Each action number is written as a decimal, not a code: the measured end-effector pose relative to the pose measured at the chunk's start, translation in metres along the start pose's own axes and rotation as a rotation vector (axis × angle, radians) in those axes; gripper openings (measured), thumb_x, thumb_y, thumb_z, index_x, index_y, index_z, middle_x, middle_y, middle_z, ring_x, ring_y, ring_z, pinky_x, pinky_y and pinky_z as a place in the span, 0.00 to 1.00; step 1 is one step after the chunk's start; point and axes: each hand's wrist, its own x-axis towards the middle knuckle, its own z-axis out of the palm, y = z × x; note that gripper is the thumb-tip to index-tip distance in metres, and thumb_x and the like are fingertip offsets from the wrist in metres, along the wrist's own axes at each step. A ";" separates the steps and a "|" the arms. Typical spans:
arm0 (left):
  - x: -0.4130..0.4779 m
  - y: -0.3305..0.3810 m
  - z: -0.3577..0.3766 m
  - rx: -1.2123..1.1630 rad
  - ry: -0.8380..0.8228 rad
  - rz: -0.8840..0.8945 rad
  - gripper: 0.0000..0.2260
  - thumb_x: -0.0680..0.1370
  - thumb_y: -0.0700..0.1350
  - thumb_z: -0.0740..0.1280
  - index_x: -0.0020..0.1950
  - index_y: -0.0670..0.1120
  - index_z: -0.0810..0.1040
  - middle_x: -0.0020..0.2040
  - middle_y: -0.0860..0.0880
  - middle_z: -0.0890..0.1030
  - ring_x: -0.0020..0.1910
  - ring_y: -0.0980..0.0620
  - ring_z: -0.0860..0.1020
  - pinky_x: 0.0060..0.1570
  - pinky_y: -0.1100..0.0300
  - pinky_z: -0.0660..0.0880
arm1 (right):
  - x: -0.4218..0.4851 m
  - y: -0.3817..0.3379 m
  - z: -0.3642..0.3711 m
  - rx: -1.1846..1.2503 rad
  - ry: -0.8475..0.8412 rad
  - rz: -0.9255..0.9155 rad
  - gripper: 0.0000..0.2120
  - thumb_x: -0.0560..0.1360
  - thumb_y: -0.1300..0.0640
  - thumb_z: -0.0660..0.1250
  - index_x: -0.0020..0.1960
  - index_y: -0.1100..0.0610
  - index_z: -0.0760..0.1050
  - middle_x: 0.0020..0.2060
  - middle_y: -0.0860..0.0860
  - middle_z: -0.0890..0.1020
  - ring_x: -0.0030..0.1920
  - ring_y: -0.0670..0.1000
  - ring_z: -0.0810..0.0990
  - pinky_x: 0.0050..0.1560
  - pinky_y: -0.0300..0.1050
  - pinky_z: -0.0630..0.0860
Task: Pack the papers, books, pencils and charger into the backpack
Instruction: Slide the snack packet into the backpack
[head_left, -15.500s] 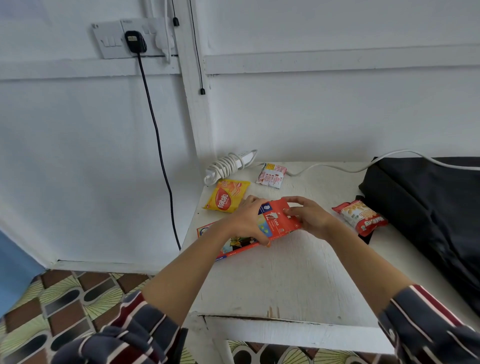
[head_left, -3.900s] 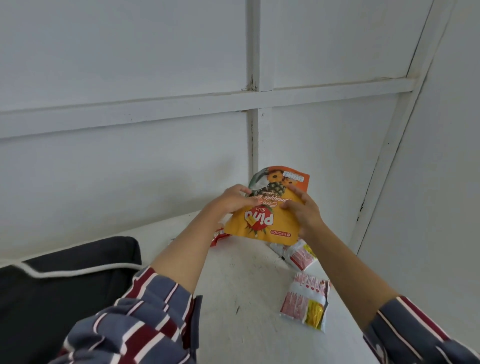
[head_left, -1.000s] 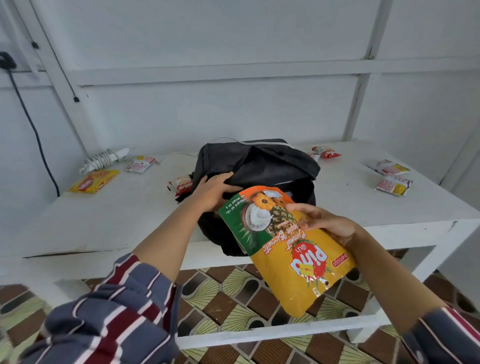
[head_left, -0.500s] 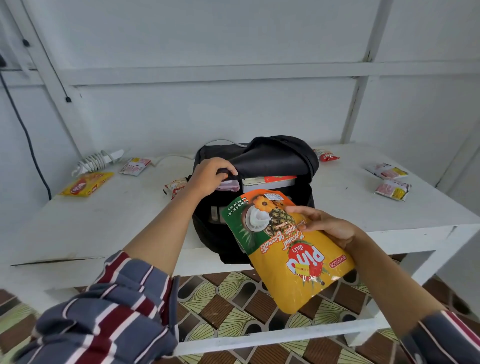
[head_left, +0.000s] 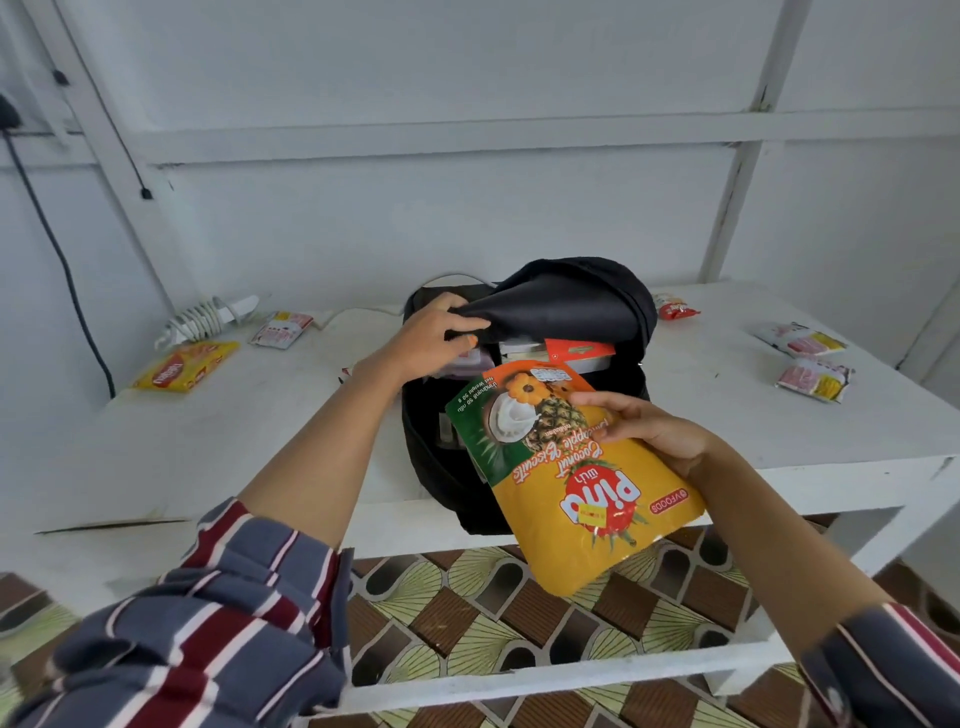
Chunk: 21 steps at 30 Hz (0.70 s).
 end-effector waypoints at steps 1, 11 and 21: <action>0.002 0.001 -0.005 -0.022 -0.006 -0.004 0.14 0.78 0.42 0.64 0.64 0.46 0.76 0.65 0.48 0.69 0.64 0.52 0.68 0.61 0.65 0.61 | 0.004 -0.006 0.003 -0.008 0.031 -0.007 0.25 0.62 0.59 0.74 0.57 0.47 0.75 0.51 0.55 0.82 0.44 0.55 0.83 0.40 0.45 0.81; 0.014 -0.001 -0.038 -0.167 -0.067 0.042 0.23 0.69 0.49 0.75 0.63 0.49 0.77 0.64 0.53 0.69 0.59 0.59 0.67 0.54 0.70 0.64 | 0.061 -0.046 0.025 -0.101 0.217 -0.040 0.19 0.72 0.66 0.67 0.57 0.45 0.76 0.52 0.53 0.81 0.45 0.53 0.82 0.41 0.42 0.80; 0.018 -0.009 -0.043 -0.149 -0.074 0.074 0.26 0.66 0.48 0.77 0.63 0.48 0.77 0.67 0.52 0.67 0.62 0.60 0.64 0.59 0.64 0.60 | 0.112 -0.052 0.041 0.004 0.581 -0.089 0.24 0.69 0.65 0.73 0.63 0.53 0.74 0.58 0.58 0.78 0.50 0.57 0.80 0.47 0.48 0.80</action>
